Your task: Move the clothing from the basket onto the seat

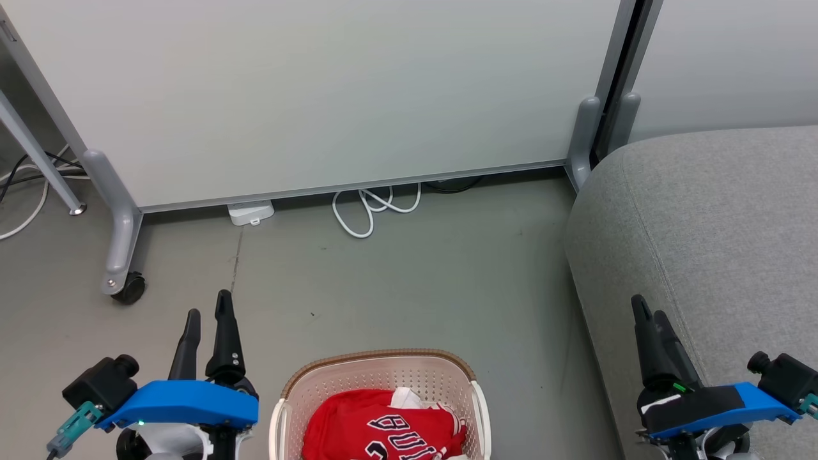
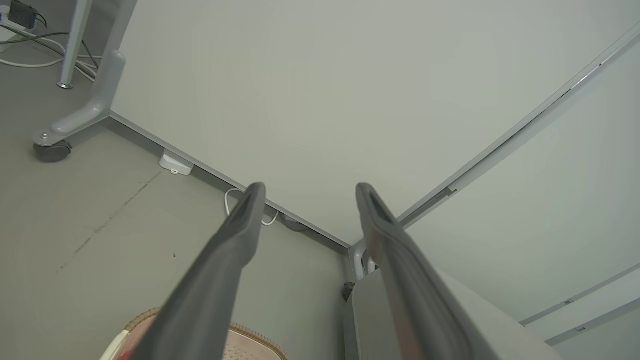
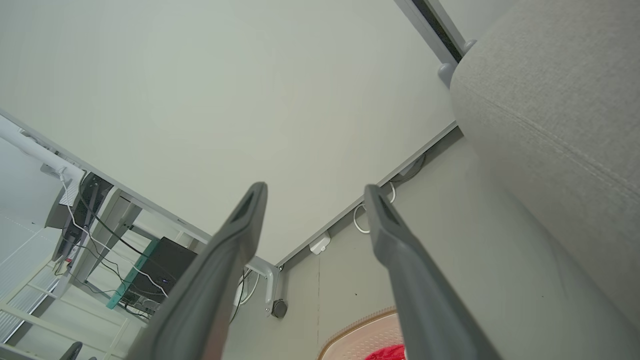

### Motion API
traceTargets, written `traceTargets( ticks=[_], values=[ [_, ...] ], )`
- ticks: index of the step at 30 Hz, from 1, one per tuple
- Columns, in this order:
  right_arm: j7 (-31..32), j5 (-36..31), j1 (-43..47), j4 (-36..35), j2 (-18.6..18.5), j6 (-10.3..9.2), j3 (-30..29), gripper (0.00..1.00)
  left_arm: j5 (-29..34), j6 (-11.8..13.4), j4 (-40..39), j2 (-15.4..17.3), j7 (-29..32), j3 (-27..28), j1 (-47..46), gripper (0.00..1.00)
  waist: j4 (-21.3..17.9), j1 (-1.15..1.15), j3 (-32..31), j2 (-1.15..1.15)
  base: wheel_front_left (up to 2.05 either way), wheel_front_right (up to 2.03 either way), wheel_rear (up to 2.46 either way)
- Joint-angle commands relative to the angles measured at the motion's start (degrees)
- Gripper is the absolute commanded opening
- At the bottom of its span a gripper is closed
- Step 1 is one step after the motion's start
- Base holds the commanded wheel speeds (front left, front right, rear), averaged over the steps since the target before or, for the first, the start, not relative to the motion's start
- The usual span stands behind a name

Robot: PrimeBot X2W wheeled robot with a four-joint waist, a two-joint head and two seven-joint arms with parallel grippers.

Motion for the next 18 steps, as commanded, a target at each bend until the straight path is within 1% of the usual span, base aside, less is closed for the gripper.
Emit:
traceTargets(
  ticks=[1,10,18],
  values=[
    [-0.8,-2.8,-1.3,-0.5,-0.4,0.15,0.3,1.00,2.8,0.6,-0.8,0.7,-0.7,-0.9,-1.5,1.00,0.0,0.00,0.0,0.00,0.00,0.00,0.00],
    [-2.4,-9.8,-1.4,0.0,-0.4,0.16,0.6,1.00,9.0,2.4,-0.6,1.7,-2.3,-3.6,-1.8,1.00,0.3,0.00,0.2,0.00,0.00,0.00,0.00],
    [-3.7,-15.4,-1.4,0.3,-0.5,0.16,0.6,1.00,13.8,3.1,-0.8,2.4,-3.6,-5.2,-1.8,1.00,0.4,0.00,0.2,0.00,0.00,0.00,0.00]
  ],
)
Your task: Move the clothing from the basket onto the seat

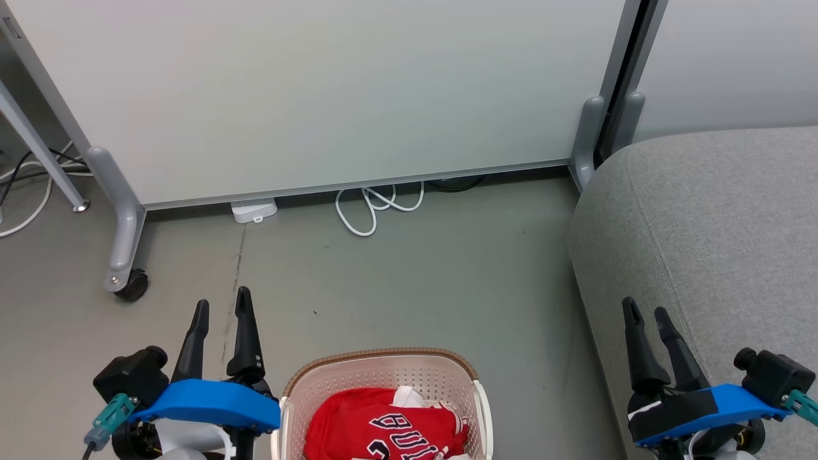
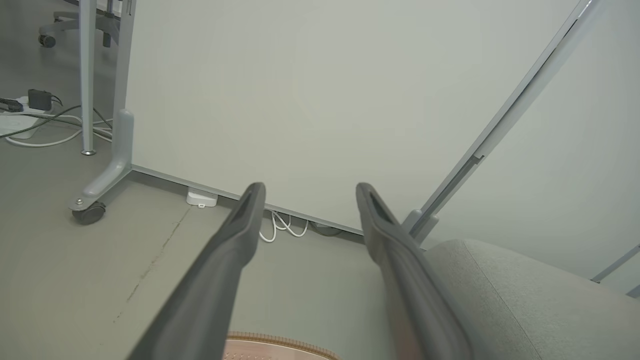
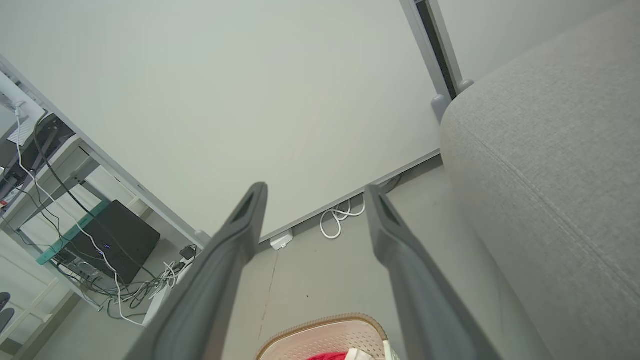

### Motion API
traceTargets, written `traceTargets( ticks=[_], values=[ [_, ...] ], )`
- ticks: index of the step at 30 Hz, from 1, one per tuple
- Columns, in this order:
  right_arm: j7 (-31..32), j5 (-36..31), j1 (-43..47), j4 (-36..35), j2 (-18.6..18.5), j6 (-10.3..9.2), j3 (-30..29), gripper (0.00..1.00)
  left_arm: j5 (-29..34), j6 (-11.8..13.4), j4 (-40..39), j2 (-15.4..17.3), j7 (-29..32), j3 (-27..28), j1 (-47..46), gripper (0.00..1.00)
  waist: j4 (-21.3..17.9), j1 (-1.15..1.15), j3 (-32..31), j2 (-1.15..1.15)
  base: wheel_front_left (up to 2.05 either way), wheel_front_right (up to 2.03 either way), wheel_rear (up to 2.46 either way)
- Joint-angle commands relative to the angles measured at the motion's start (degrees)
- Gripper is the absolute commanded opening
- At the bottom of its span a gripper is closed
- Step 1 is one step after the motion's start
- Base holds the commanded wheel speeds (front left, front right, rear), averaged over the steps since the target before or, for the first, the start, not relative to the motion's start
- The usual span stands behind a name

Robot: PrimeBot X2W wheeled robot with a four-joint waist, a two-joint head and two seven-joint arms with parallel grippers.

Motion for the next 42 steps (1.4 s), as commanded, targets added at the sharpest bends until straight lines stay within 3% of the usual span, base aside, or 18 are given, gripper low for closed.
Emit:
traceTargets(
  ticks=[1,16,42],
  values=[
    [-0.7,-2.4,-1.1,-0.4,-0.4,0.10,0.0,1.00,2.1,0.3,-0.8,0.6,-0.7,-0.4,-1.4,1.00,0.0,0.00,0.0,0.00,0.00,0.00,0.00],
    [-2.7,-10.7,-0.6,-0.2,-0.5,0.12,-0.2,1.00,9.9,0.8,-1.2,0.8,-2.7,-1.6,-0.8,1.00,0.2,0.00,0.0,0.00,0.00,0.00,0.00],
    [-6.0,-22.9,0.2,0.4,-0.6,0.16,-0.7,1.00,20.7,-3.6,0.7,-1.0,-6.0,0.2,0.5,1.00,0.7,0.00,-0.1,0.00,0.00,0.00,0.00]
  ],
)
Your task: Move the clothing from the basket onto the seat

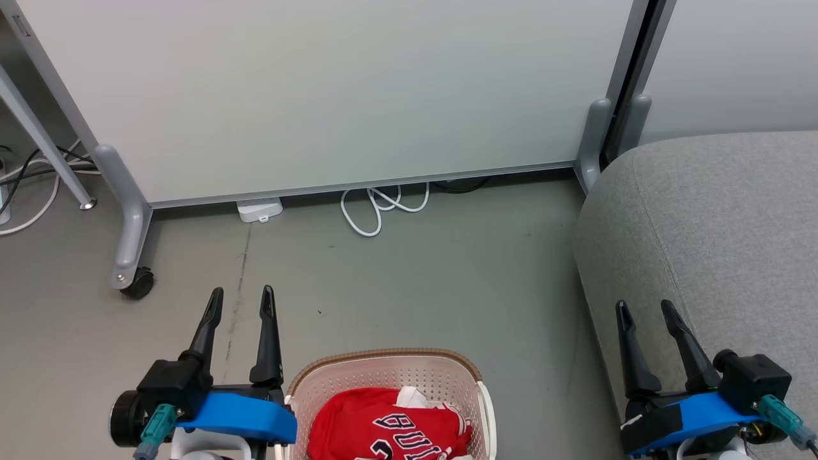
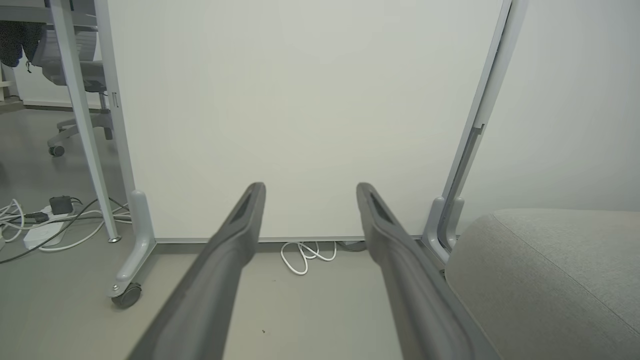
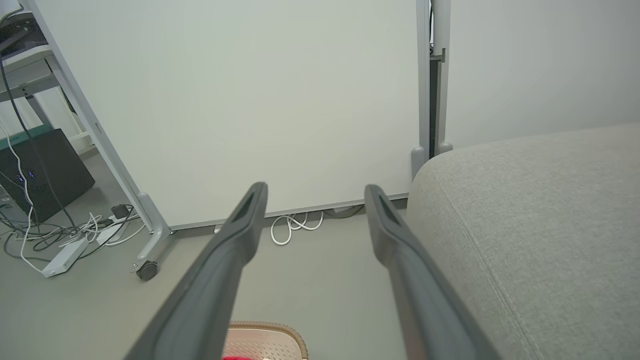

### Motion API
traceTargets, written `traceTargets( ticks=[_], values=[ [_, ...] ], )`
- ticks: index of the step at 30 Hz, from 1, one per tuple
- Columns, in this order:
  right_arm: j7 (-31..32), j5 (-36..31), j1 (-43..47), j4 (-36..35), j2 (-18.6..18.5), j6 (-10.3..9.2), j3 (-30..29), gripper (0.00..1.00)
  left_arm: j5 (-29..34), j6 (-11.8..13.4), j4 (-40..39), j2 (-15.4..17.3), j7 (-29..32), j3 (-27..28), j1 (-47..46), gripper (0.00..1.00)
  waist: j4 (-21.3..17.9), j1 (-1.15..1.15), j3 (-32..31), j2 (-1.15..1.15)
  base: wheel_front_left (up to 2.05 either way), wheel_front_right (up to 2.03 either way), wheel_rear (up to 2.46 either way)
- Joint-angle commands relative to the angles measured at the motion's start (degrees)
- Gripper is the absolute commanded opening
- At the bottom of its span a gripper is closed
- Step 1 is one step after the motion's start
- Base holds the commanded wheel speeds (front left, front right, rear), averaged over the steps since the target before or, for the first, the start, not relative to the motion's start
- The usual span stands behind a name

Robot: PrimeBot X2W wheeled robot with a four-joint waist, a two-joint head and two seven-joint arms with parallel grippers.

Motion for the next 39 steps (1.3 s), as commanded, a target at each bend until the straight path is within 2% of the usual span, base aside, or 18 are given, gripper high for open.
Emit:
traceTargets(
  ticks=[1,8,20,39],
  values=[
    [-0.7,-1.2,0.1,0.0,-0.4,0.14,0.0,1.00,1.2,-0.5,0.2,0.0,-0.6,0.3,0.2,1.00,0.0,0.00,0.0,0.00,0.00,0.00,0.00],
    [-1.3,-4.0,0.3,0.3,-0.4,0.14,0.2,1.00,3.9,-1.8,1.3,-0.5,-1.3,0.8,0.3,1.00,0.2,0.00,-0.1,0.00,0.00,0.00,0.00],
    [-2.6,-8.5,0.0,0.9,-0.4,0.16,0.6,1.00,9.0,-2.3,2.2,-1.1,-2.5,1.2,0.0,1.00,0.5,0.00,0.0,0.00,0.00,0.00,0.00],
    [-2.6,-7.7,-0.1,1.5,-0.4,0.15,0.8,1.00,7.8,-3.2,3.1,-1.3,-2.5,1.6,0.0,1.00,0.6,0.00,-0.1,0.00,0.00,0.00,0.00]
  ],
)
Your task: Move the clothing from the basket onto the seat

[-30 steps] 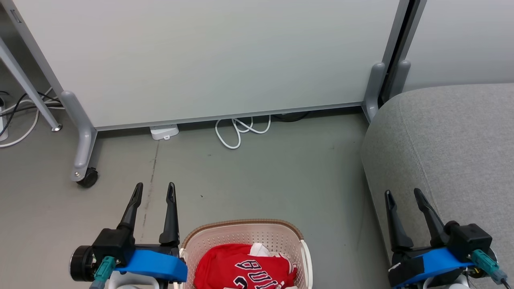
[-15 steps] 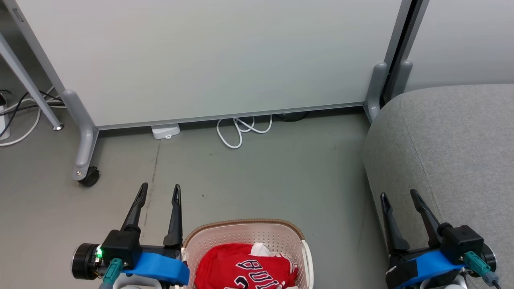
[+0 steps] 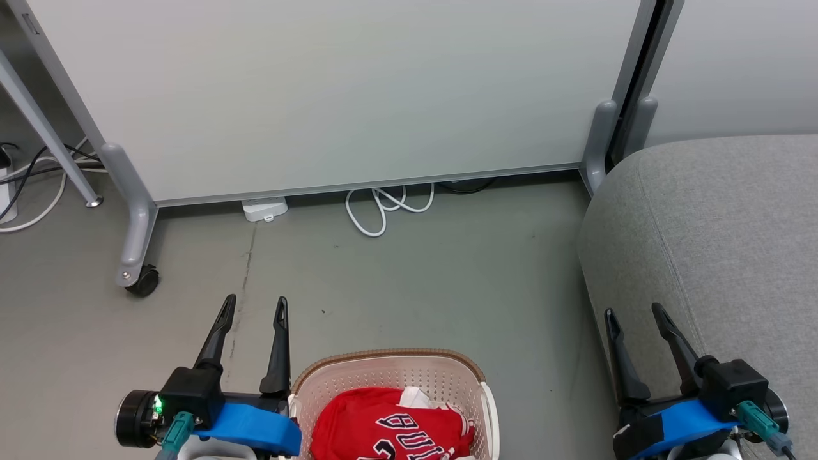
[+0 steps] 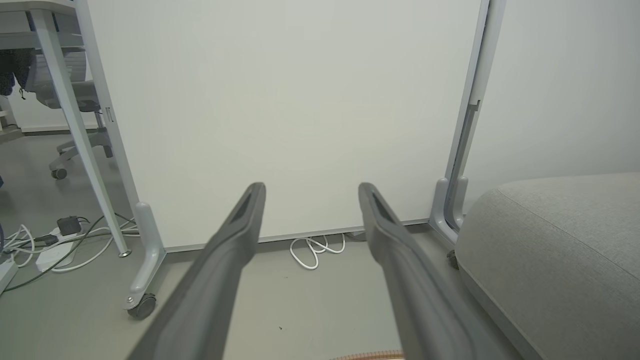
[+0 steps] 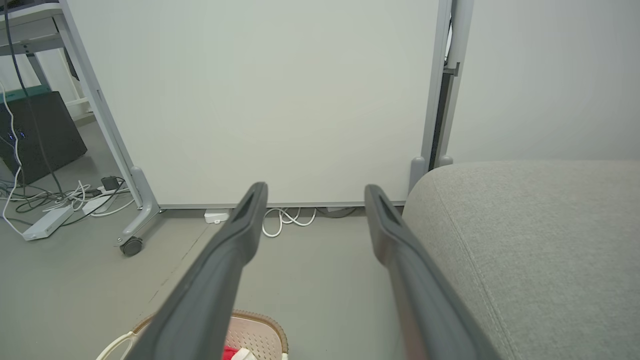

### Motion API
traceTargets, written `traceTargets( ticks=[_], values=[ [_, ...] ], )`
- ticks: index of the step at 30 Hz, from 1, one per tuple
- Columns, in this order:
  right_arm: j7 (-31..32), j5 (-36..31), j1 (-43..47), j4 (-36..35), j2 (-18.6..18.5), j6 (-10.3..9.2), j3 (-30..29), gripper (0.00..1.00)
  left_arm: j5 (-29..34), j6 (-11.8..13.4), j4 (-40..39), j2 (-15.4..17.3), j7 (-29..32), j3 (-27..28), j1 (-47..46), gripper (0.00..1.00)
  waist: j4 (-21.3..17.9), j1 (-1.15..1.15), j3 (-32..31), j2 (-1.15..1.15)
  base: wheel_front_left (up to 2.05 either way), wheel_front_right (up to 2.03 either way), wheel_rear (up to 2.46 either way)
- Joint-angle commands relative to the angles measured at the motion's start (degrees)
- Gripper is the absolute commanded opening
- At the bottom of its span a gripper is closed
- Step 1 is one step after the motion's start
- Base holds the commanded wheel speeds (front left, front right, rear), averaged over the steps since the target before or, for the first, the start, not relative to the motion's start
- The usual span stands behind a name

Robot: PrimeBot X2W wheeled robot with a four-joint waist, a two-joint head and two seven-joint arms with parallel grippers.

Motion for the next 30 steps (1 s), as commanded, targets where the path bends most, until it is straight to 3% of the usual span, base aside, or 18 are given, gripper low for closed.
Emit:
traceTargets(
  ticks=[1,13,20,30],
  values=[
    [-0.3,0.2,-0.1,0.1,-0.3,0.13,0.0,1.00,-0.3,-0.2,0.0,-0.1,-0.3,0.1,-0.2,1.00,0.0,0.00,0.0,0.00,0.00,0.00,0.00],
    [-0.3,0.6,0.0,0.1,-0.3,0.13,0.4,1.00,-0.2,-0.4,0.7,-0.1,-0.3,-0.4,-0.3,1.00,-0.1,0.00,0.1,0.00,0.00,0.00,0.00],
    [-0.3,0.2,-1.3,-0.3,-0.3,0.13,0.6,1.00,2.5,-1.7,2.9,0.5,-0.3,-3.5,-5.3,1.00,0.1,0.00,1.7,0.00,0.00,0.00,0.00],
    [-0.3,-0.7,-4.7,-1.6,-0.3,0.13,1.0,1.00,4.0,-2.4,9.9,4.1,-0.3,-10.8,-13.3,1.00,-1.4,0.00,7.6,0.00,0.00,0.00,0.00]
  ],
)
